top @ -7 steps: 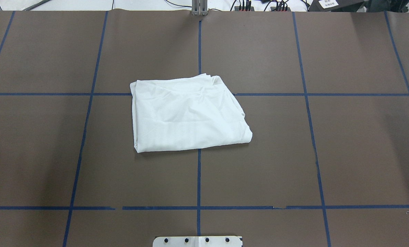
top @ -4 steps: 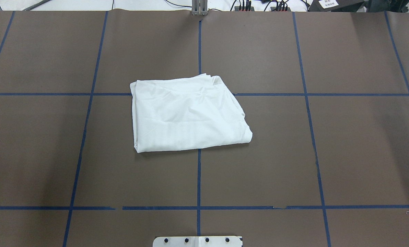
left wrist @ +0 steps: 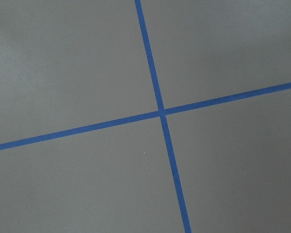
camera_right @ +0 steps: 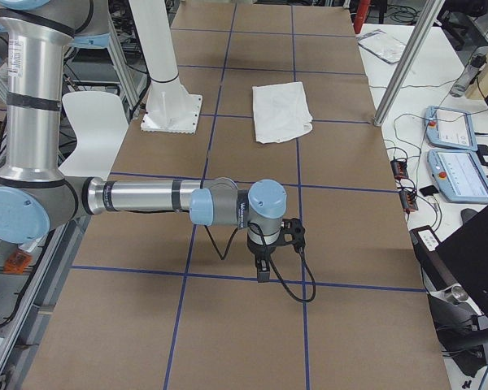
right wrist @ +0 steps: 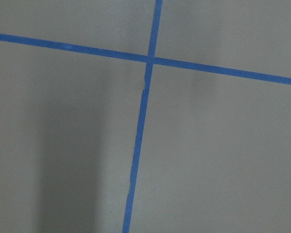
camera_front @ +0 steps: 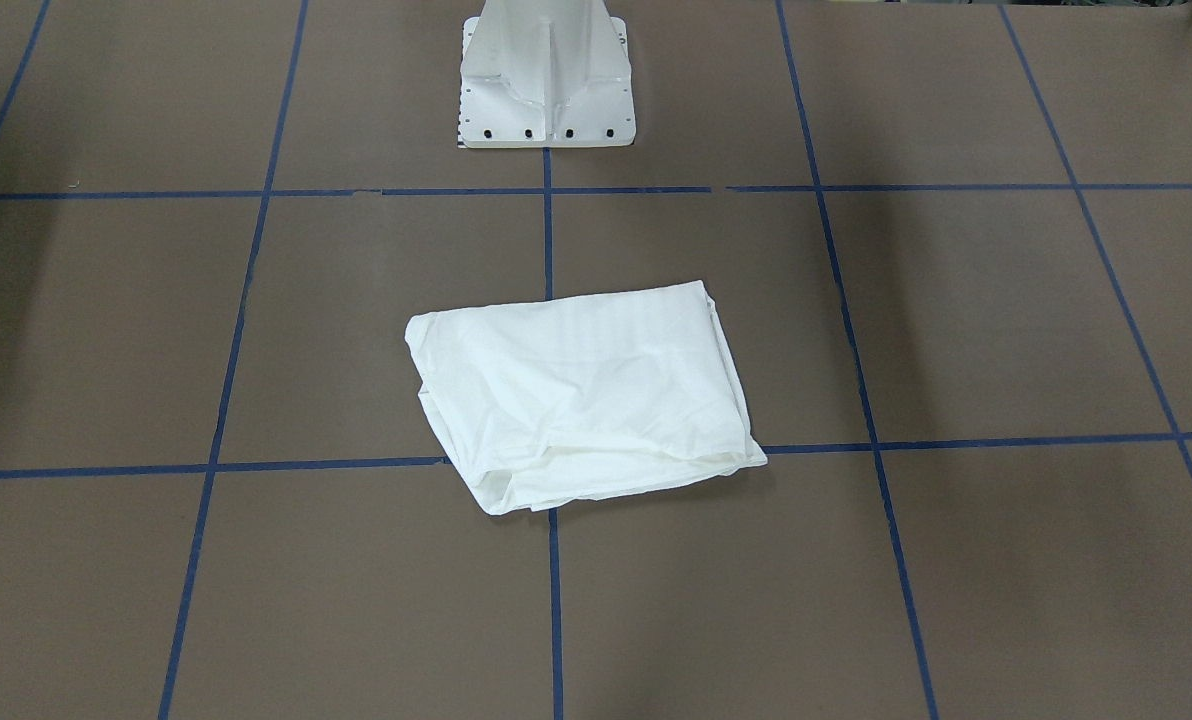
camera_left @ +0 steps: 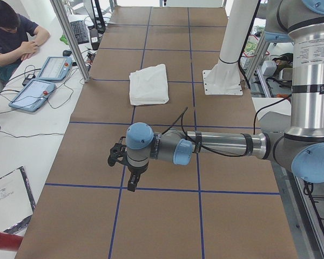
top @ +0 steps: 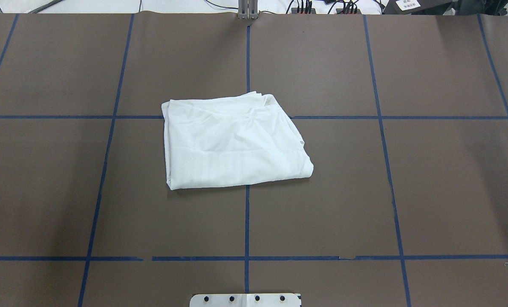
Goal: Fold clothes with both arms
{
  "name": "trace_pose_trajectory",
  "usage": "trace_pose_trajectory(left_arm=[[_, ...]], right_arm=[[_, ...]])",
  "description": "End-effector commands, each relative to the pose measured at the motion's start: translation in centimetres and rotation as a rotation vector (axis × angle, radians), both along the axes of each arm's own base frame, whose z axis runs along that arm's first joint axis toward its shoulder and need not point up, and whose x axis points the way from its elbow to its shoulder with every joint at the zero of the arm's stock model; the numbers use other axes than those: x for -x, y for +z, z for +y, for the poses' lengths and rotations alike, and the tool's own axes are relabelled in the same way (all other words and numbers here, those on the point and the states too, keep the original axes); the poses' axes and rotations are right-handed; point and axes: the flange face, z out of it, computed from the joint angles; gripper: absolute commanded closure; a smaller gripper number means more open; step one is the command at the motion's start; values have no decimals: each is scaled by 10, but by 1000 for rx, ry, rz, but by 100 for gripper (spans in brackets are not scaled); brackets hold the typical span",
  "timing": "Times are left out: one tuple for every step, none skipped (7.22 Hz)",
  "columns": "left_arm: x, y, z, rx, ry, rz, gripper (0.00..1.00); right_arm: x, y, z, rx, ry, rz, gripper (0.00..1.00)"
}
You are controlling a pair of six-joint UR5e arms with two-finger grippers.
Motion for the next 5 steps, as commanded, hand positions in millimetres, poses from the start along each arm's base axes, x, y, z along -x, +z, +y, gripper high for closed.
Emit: trace_pose_trajectory(left_arm=[[-1, 7, 6, 10, 3, -10, 0], [0, 8, 7, 12, 2, -8, 0], [0, 10, 7, 20, 0, -8, 0], [0, 15, 13, 32, 0, -8, 0], [0, 18, 17, 36, 0, -8, 0]], right_arm=[[0, 0, 0, 1, 0, 1, 0], [0, 0, 0, 1, 0, 1, 0], [1, 0, 0, 1, -1, 1, 0], [0, 0, 0, -2, 0, 1, 0], [0, -1, 0, -2, 0, 1, 0]])
